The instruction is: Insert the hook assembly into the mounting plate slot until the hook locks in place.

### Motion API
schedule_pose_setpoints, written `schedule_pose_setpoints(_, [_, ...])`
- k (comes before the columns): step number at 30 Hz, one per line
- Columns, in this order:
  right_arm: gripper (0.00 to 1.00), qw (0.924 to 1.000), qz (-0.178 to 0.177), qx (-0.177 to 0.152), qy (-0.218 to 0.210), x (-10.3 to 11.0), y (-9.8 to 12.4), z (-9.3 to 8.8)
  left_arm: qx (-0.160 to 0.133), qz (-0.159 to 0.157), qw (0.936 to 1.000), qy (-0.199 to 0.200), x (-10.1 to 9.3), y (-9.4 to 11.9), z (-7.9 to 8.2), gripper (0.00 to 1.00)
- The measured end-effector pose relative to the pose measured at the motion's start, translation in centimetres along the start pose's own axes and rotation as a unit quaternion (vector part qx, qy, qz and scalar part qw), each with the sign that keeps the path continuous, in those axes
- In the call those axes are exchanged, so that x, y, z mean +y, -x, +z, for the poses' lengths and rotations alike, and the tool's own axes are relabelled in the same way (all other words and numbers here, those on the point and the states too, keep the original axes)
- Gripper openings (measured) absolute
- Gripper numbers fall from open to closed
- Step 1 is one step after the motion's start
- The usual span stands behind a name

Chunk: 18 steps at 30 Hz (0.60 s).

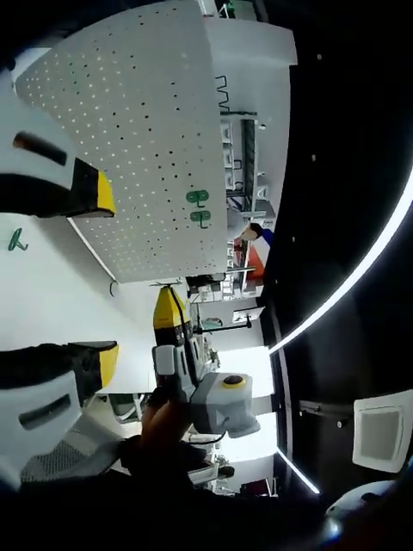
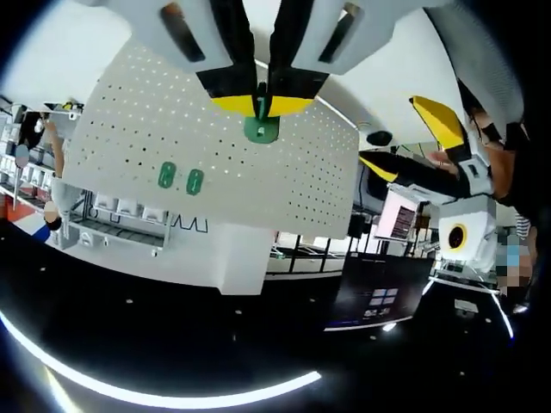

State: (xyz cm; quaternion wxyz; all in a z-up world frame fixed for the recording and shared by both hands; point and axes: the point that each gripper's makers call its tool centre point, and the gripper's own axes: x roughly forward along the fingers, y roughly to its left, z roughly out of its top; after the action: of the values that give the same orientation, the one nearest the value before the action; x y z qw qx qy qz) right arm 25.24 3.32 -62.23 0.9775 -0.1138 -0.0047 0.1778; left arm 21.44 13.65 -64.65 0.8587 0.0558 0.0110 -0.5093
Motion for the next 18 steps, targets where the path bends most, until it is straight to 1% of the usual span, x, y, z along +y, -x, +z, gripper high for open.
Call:
schedule_pose_setpoints(5, [0.01, 0.9998, -0.016, -0.008, 0.009, -1.9, -0.3, 1.1, -0.002, 0.013, 0.9999, -0.001, 0.4, 0.6, 0.0, 0.60])
schedule_pose_setpoints(10, [0.01, 0.9989, -0.041, -0.019, 0.013, -4.8, -0.9, 2.5, 0.002, 0.021, 0.9998, 0.005, 0.6, 0.9, -0.4, 0.60])
schedule_pose_setpoints(14, [0.01, 0.9981, -0.056, -0.021, 0.013, -6.8, -1.8, 3.3, 0.005, 0.025, 0.9997, 0.003, 0.7, 1.1, -0.5, 0.60])
schedule_pose_setpoints(18, [0.01, 0.9972, -0.069, -0.025, 0.011, -8.5, -2.5, 3.6, 0.006, 0.030, 0.9995, 0.004, 0.9, 1.3, -0.5, 0.61])
